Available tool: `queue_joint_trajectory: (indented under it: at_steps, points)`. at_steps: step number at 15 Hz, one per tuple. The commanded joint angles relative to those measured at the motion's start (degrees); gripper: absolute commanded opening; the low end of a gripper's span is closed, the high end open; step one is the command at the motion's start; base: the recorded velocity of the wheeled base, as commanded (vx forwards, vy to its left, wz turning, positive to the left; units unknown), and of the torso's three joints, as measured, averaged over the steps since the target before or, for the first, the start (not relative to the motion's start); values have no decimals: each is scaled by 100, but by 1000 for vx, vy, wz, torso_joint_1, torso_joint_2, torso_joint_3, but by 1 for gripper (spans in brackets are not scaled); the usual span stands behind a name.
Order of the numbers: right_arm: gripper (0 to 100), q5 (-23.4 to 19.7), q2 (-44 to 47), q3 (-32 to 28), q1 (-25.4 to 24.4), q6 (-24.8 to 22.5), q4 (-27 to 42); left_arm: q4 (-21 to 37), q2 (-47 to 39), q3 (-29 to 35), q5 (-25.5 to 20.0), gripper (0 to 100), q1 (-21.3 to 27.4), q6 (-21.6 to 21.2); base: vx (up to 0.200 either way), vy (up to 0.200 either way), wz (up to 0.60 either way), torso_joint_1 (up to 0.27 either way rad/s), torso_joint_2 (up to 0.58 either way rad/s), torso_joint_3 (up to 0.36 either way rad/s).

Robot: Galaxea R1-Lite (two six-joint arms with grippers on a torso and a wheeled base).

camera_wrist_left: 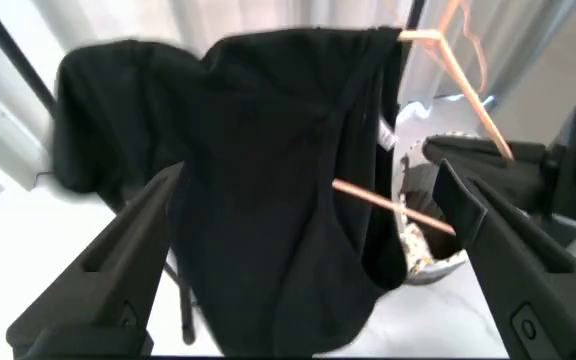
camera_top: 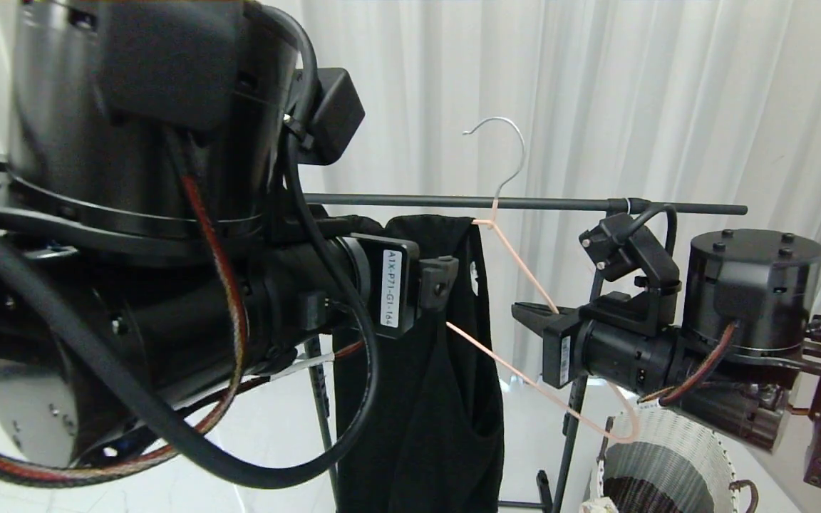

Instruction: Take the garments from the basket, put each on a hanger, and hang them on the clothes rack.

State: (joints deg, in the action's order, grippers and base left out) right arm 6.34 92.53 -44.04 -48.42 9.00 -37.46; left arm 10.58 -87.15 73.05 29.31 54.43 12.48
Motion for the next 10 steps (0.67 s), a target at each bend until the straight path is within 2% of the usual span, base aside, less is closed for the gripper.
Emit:
queue_joint_trajectory:
  at_steps: [1, 2, 3, 4, 6, 8, 9, 10]
  points:
    - [0, 78, -15, 10, 26, -82, -86, 5, 242, -124, -4, 100, 68, -97, 0, 0, 0, 0, 0, 0]
    - [0, 113, -33, 19, 17, -144, -139, 5, 330, -247, -4, 100, 68, -185, 0, 0, 0, 0, 0, 0]
    - [0, 122, -130, 186, 52, -284, -200, 5, 708, -774, -39, 100, 50, -519, 0, 0, 0, 0, 0, 0]
    - [0, 96, -288, 388, 52, -364, -235, -3, 1051, -1205, -118, 100, 50, -651, 0, 0, 0, 0, 0, 0]
    - [0, -45, -806, 1117, -27, -407, -288, 5, 1939, -2093, -478, 100, 24, -1002, 0, 0, 0, 0, 0, 0]
    - [0, -335, -1184, 1618, -27, -495, -297, 5, 2475, -2532, -786, 100, -55, -1442, 0, 0, 0, 0, 0, 0]
    - [0, -511, -1492, 1979, -256, -724, -288, -3, 2932, -2849, -1217, 100, -143, -2154, 0, 0, 0, 0, 0, 0]
    - [0, -502, -1633, 2163, -669, -715, -297, -3, 3152, -2980, -1577, 100, -170, -2479, 0, 0, 0, 0, 0, 0]
